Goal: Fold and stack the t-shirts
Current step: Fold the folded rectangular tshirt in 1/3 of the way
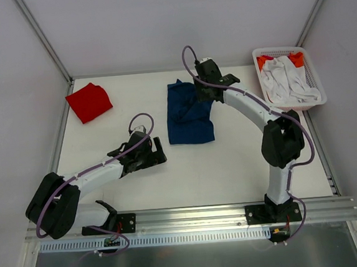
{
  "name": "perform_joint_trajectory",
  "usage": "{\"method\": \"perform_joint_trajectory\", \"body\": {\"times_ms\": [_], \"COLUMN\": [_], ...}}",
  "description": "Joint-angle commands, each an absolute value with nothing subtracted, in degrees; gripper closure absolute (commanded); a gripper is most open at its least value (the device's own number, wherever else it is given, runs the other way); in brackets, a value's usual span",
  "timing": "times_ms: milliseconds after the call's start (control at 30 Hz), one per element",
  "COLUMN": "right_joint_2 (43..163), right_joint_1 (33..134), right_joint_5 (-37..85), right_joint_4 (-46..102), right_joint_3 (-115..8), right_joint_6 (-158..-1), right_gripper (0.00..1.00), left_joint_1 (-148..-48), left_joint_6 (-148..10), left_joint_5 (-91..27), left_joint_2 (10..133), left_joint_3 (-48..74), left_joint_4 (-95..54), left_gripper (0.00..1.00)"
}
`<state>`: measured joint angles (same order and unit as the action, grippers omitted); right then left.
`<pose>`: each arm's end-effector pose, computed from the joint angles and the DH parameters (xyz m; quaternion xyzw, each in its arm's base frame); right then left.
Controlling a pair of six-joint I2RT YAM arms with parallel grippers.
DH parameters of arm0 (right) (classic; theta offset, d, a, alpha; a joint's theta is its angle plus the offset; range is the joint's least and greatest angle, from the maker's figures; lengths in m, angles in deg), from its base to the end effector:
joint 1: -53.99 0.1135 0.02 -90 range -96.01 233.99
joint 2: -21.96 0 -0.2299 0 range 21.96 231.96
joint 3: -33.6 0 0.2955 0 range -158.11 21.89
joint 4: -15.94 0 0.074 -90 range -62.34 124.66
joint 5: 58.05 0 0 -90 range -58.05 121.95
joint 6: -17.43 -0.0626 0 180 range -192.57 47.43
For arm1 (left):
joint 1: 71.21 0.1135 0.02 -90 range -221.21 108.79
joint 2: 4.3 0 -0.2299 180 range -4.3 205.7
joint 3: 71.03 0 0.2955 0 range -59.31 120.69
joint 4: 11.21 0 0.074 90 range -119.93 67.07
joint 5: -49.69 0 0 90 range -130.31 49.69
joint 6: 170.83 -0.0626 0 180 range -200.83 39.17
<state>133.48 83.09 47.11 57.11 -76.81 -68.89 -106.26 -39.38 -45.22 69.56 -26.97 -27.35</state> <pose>0.4442 0.2285 0.2312 -0.2046 0.8848 -0.0295 0.4177 0.2547 -0.1721 0.0895 -0.0677 0.9238 -0.2008 0.3189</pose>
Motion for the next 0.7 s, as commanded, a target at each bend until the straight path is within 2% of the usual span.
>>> {"method": "perform_joint_trajectory", "body": {"times_ms": [0, 167, 467, 667], "right_joint_2": [129.5, 131.1, 136.8, 137.8], "right_joint_1": [86.2, 90.6, 93.0, 93.0], "right_joint_5": [46.5, 45.7, 43.4, 43.1], "right_joint_4": [58.0, 57.1, 55.4, 55.2], "right_joint_3": [-74.1, -71.1, -72.1, -72.3], "right_joint_6": [-69.0, -70.4, -71.3, -71.3], "right_gripper": [0.57, 0.59, 0.86, 0.86], "left_joint_1": [-106.3, -106.3, -106.3, -106.3], "left_joint_6": [-39.2, -39.2, -39.3, -41.4], "left_joint_5": [-44.3, -44.2, -44.8, -45.2], "left_joint_2": [70.1, 69.9, 68.8, 70.5], "left_joint_3": [-27.0, -26.8, -26.4, -22.0], "left_joint_4": [-26.7, -26.5, -26.5, -23.2], "left_gripper": [0.01, 0.01, 0.01, 0.01]}}
